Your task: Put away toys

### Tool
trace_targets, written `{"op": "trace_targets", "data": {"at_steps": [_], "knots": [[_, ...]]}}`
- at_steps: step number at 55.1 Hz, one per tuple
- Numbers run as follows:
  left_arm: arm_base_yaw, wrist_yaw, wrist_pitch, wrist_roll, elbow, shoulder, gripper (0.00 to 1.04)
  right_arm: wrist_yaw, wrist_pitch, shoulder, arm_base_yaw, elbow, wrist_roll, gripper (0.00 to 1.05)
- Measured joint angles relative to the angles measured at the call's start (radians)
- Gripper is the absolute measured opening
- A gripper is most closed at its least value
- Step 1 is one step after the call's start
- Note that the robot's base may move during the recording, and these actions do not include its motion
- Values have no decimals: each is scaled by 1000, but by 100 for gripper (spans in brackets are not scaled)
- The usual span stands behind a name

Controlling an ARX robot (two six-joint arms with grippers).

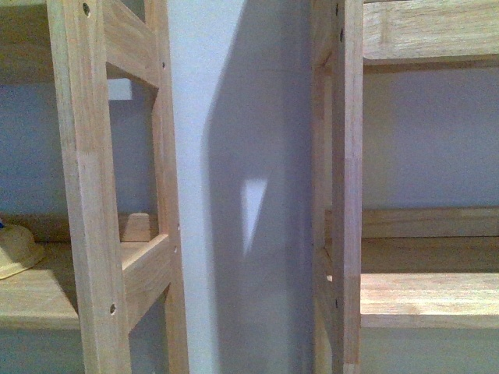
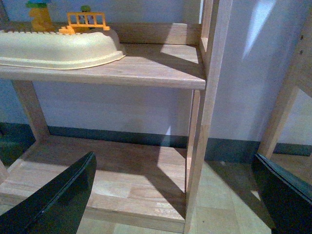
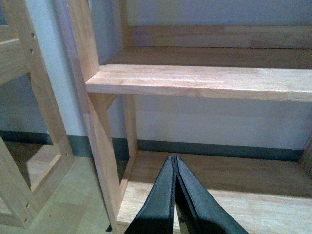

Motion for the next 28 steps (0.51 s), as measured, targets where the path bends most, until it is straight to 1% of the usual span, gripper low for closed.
{"op": "trace_targets", "data": {"at_steps": [2,4,12,16,18,21,28], "knots": [[0,0,0,0,0,0,98,0,0,0,0,0,0,3],[0,0,0,0,0,0,98,0,0,0,0,0,-2,6],[0,0,0,0,0,0,98,0,0,0,0,0,-2,30],[0,0,0,0,0,0,98,0,0,0,0,0,-2,40],[0,0,0,0,0,0,98,0,0,0,0,0,-2,47],[0,0,0,0,0,0,98,0,0,0,0,0,-2,54],[0,0,0,0,0,0,98,0,0,0,0,0,-2,83]]}}
